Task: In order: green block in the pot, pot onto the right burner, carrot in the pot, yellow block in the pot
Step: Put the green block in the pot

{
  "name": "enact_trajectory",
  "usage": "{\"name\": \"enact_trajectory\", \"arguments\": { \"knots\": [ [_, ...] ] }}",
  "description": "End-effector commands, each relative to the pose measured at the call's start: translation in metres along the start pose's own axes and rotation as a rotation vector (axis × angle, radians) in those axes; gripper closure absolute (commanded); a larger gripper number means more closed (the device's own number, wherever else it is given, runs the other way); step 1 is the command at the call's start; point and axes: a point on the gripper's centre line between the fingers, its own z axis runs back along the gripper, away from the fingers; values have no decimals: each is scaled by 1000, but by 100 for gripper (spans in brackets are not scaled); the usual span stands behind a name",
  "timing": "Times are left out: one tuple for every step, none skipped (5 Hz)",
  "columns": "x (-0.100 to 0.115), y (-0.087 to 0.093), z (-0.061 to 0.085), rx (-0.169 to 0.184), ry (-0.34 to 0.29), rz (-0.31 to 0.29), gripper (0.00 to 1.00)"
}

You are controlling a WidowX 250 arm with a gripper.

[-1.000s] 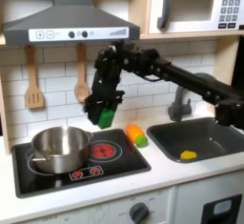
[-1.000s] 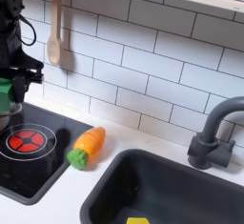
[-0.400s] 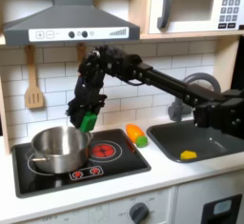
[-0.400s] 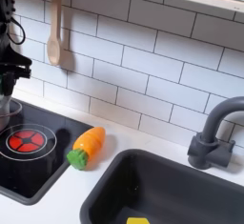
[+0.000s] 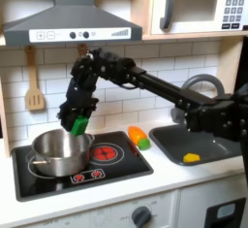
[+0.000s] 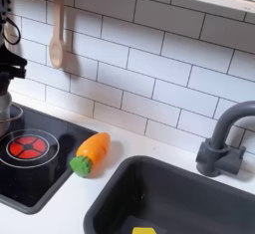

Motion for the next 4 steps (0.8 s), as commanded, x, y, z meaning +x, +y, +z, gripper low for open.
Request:
{"name": "enact_trajectory", "arguments": {
  "knots": [
    [1,6,-10,12,-16,-1,100],
    [3,8,-8,22,-19,2,0],
    [-2,10,-12,30,-3,-14,0],
    [-8,8,-16,34,11,-37,0]
  ]
}}
